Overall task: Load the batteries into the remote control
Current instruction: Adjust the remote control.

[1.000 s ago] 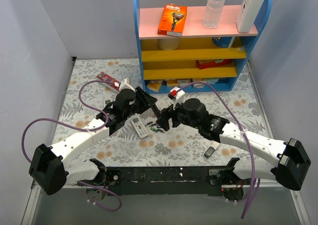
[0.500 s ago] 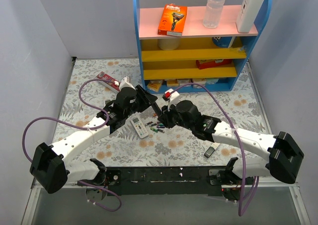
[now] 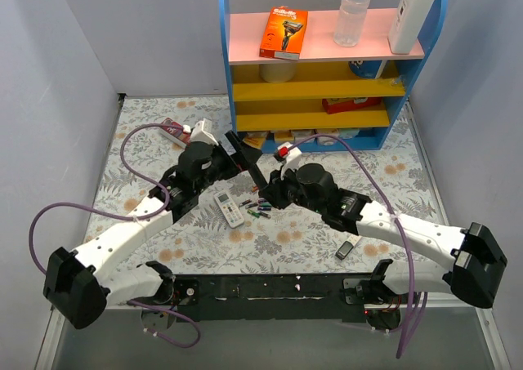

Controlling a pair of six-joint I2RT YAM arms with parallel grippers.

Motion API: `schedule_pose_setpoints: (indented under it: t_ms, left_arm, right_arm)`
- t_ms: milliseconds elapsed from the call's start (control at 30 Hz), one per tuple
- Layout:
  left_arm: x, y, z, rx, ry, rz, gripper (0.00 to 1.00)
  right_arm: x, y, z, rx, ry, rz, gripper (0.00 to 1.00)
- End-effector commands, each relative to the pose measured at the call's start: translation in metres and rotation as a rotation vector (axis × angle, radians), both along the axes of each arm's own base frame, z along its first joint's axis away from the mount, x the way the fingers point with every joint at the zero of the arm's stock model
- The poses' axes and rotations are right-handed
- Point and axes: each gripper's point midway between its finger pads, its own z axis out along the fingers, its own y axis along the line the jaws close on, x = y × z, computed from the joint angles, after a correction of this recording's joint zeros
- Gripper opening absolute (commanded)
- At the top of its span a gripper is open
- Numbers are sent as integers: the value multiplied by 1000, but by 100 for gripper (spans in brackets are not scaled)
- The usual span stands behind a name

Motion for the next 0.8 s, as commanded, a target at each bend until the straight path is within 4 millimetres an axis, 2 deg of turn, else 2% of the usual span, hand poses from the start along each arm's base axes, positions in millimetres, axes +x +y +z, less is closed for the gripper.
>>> schedule_pose_setpoints:
  t_ms: [0,67,100,133,167,233,300,333,400,467,500,533,633,767]
  left_arm:
    - [-5,20,57,-83,-227,-65,98]
    - [-15,22,63,-131,-265,-148,98]
    - [-14,34,70,-173,-313,-139,98]
    - [-16,37,70,-196,-326,-159,98]
    - [-28,33,72,-227,-342,-242,98]
    - [-32,41,79,-284,-399,-268,98]
    - [-44,39,83,-317,-447,-341,98]
    - [-47,37,84,-336,-450,-366,98]
    - [-62,31,94,-366,-513,-454,98]
    - [-68,26,91,-410,-493,-502,98]
    - [-73,26,101,-429,-545,-531,98]
    - [-79,24,99,-445,-538,-570,98]
    - [-89,20,104,-502,-552,-646,98]
    - [-89,17,105,-536,-540,-683,98]
  right_arm:
    - [-5,6,54,180,-33,20,1]
    - [-10,7,62,215,-33,49,1]
    - [-12,6,60,226,-17,51,1]
    - [-16,7,63,244,-8,75,1]
    - [-21,7,67,270,-1,107,1]
    - [-31,7,75,331,20,154,1]
    - [-32,5,87,404,23,177,1]
    - [-35,4,84,414,35,194,1]
    - [-41,2,89,451,52,236,1]
    - [-46,1,93,480,48,280,1]
    - [-49,1,95,494,60,296,1]
    - [-51,1,102,518,43,317,1]
    - [-60,4,104,546,69,379,1]
    - [-65,7,111,583,68,427,1]
